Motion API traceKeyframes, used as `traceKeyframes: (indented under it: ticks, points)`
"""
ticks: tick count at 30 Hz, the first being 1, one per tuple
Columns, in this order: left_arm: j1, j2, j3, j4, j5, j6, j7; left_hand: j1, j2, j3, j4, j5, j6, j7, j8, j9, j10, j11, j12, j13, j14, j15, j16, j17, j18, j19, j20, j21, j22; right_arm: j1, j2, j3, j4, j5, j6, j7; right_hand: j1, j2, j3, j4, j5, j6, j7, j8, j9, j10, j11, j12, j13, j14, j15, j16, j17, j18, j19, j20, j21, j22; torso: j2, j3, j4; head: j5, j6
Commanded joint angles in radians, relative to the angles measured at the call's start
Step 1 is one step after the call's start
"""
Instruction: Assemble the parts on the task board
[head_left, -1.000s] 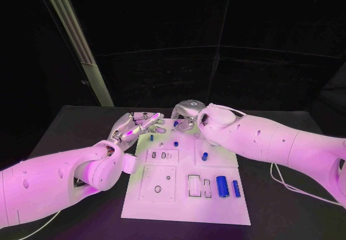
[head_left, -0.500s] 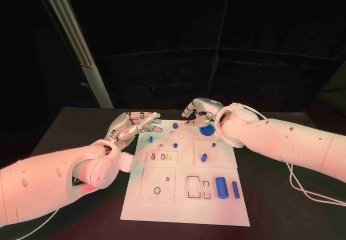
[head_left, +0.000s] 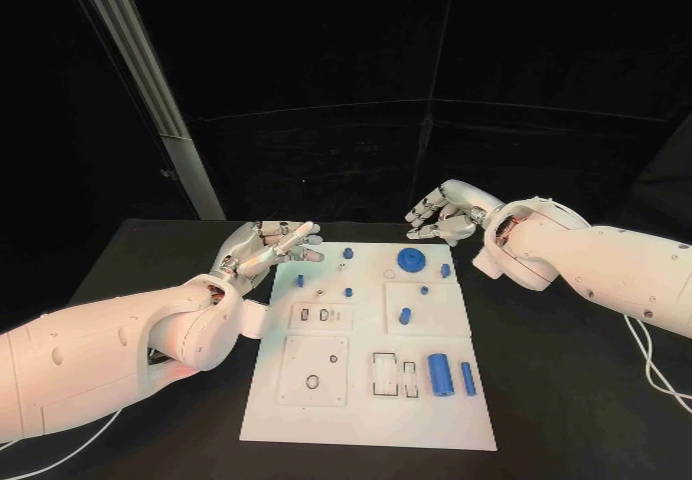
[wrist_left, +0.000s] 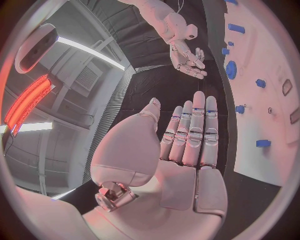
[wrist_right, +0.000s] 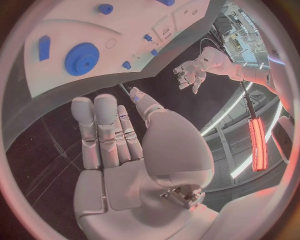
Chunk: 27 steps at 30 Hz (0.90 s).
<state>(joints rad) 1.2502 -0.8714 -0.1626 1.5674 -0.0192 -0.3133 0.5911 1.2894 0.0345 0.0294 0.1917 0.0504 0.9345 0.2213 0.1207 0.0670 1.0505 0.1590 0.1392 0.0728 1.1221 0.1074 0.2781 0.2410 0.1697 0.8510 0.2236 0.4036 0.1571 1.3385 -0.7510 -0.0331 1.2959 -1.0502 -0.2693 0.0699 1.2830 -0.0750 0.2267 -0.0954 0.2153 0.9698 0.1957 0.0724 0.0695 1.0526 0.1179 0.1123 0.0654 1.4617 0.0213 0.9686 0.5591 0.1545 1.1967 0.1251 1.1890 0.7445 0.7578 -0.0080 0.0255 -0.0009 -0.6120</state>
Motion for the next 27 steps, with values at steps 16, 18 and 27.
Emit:
traceKeyframes:
  ticks: [16,18,27]
  points:
    - [0.001,0.023,0.000,-0.022,-0.008,0.031,-0.005,0.001,0.011,0.004,-0.001,0.004,0.003,0.007,-0.005,-0.001,0.001,0.009,-0.006,-0.001,-0.002,0.006,-0.008,0.002,0.014,0.000,0.005,-0.005,-0.002,0.004,0.037,0.000,-0.029,-0.474,0.092,-0.156,0.013,-0.022,-0.061,0.008,-0.024,-0.030,-0.023,-0.009,-0.004,-0.034,-0.008,0.007,0.001,-0.002,-0.003,0.144,0.146,-0.027,0.042,-0.003,0.082,0.114,0.005,0.0063,-0.0031,-0.026,-0.010]
    - [0.001,0.024,0.000,-0.023,-0.008,0.031,-0.006,0.001,0.011,0.004,-0.001,0.004,0.003,0.007,-0.005,-0.001,0.001,0.009,-0.006,-0.001,-0.002,0.006,-0.008,0.002,0.014,0.000,0.005,-0.005,-0.002,0.003,0.044,0.000,-0.031,-0.502,0.112,-0.167,0.015,-0.024,-0.067,0.010,-0.025,-0.034,-0.025,-0.009,-0.003,-0.043,-0.009,0.008,0.001,-0.005,-0.005,0.145,0.145,-0.027,0.041,-0.003,0.083,0.114,0.006,0.0058,-0.0036,-0.028,-0.012]
    - [0.001,0.026,0.000,-0.023,-0.008,0.033,-0.006,0.001,0.013,0.004,-0.001,0.004,0.004,0.007,-0.005,-0.001,0.002,0.008,-0.006,-0.001,-0.002,0.006,-0.009,0.003,0.014,0.000,0.005,-0.005,-0.002,-0.001,0.078,-0.001,-0.052,-0.556,0.154,-0.187,0.027,-0.023,-0.093,0.022,-0.026,-0.062,-0.037,-0.009,-0.003,-0.083,-0.010,0.015,0.001,-0.018,-0.005,0.136,0.120,-0.025,0.028,-0.005,0.079,0.101,0.005,0.0064,-0.0014,-0.031,-0.016]
